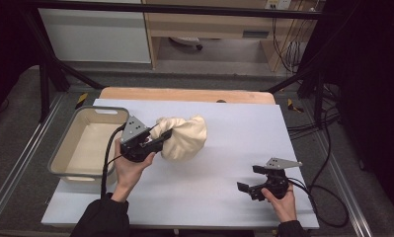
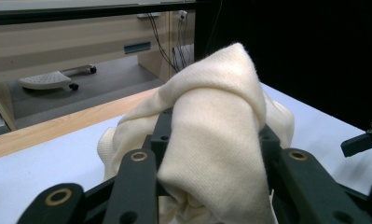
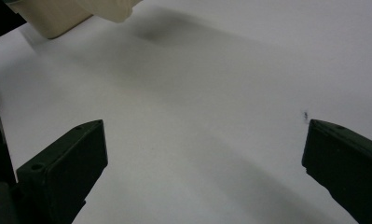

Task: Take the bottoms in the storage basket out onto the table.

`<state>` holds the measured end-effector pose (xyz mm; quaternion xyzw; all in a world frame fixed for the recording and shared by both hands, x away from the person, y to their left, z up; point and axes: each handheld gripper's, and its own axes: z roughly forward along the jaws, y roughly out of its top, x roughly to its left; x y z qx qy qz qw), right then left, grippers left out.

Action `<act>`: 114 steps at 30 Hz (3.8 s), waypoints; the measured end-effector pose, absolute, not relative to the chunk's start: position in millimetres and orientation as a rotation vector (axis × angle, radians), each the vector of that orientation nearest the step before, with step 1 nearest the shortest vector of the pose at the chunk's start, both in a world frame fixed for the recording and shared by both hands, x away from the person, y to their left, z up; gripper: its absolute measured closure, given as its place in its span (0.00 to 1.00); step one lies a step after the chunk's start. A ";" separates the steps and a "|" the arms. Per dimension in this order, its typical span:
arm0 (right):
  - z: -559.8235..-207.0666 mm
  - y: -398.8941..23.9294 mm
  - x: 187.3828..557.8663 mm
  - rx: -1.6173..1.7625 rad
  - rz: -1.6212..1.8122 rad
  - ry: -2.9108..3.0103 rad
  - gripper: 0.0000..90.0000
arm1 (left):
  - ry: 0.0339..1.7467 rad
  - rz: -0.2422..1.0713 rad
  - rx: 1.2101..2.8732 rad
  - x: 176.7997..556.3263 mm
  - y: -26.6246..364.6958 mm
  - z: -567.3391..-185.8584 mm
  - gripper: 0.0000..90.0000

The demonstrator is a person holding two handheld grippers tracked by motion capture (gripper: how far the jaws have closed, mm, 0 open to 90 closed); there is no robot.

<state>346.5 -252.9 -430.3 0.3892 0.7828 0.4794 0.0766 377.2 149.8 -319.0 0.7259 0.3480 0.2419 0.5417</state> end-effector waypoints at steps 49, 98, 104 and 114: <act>-429.9 -253.4 346.2 1.163 1.435 2.344 0.01 | 0.823 0.490 1.902 386.8 103.4 -362.3 0.65; -429.5 -253.4 345.8 1.167 1.438 2.342 0.01 | 0.799 0.399 2.111 377.1 94.6 -372.2 0.06; -429.4 -253.6 345.8 1.168 1.439 2.342 0.01 | 0.806 0.399 2.094 374.9 98.5 -366.5 0.05; -429.3 -253.6 345.8 1.168 1.439 2.342 0.01 | 0.810 0.421 2.105 372.1 105.9 -360.9 0.04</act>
